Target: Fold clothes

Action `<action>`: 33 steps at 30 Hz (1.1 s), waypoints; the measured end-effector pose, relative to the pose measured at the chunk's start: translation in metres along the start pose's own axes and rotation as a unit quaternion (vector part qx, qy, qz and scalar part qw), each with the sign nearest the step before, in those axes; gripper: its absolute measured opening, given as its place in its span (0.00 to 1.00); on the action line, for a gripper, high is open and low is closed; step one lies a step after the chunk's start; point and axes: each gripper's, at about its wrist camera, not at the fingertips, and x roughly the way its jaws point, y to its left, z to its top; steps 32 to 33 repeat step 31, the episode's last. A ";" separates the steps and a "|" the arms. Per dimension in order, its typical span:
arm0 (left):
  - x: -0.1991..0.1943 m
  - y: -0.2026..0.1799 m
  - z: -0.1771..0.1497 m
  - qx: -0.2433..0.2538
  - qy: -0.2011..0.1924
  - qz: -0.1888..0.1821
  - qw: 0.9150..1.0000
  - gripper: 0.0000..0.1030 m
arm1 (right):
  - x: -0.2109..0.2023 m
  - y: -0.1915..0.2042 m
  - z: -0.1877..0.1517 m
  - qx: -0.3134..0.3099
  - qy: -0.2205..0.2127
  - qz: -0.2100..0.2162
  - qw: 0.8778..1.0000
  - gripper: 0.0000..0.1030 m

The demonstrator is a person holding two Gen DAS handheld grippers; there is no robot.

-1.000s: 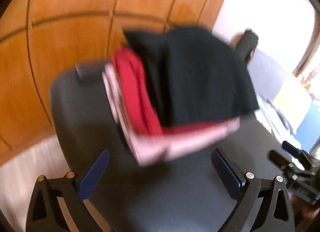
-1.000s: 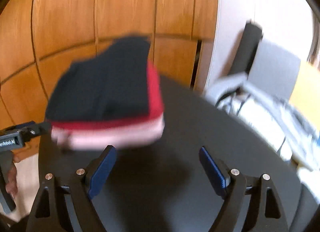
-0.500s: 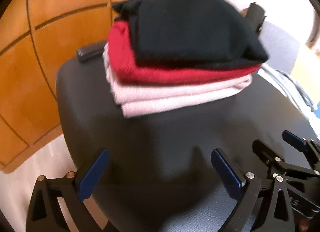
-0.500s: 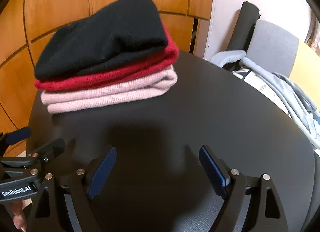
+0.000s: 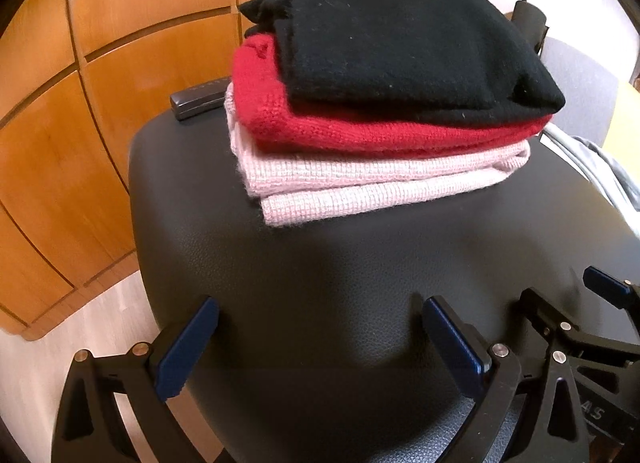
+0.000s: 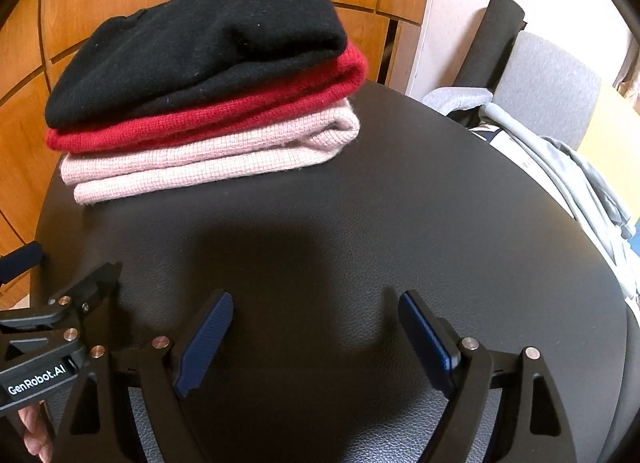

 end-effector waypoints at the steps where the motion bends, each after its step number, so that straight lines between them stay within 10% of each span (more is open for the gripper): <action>1: 0.000 0.000 -0.001 0.002 -0.002 0.000 1.000 1.00 | 0.001 -0.002 0.000 0.002 0.001 0.003 1.000 0.85; 33: -0.013 0.001 0.000 -0.002 -0.008 0.017 1.000 1.00 | 0.005 -0.017 -0.002 0.028 0.009 0.027 0.999 0.89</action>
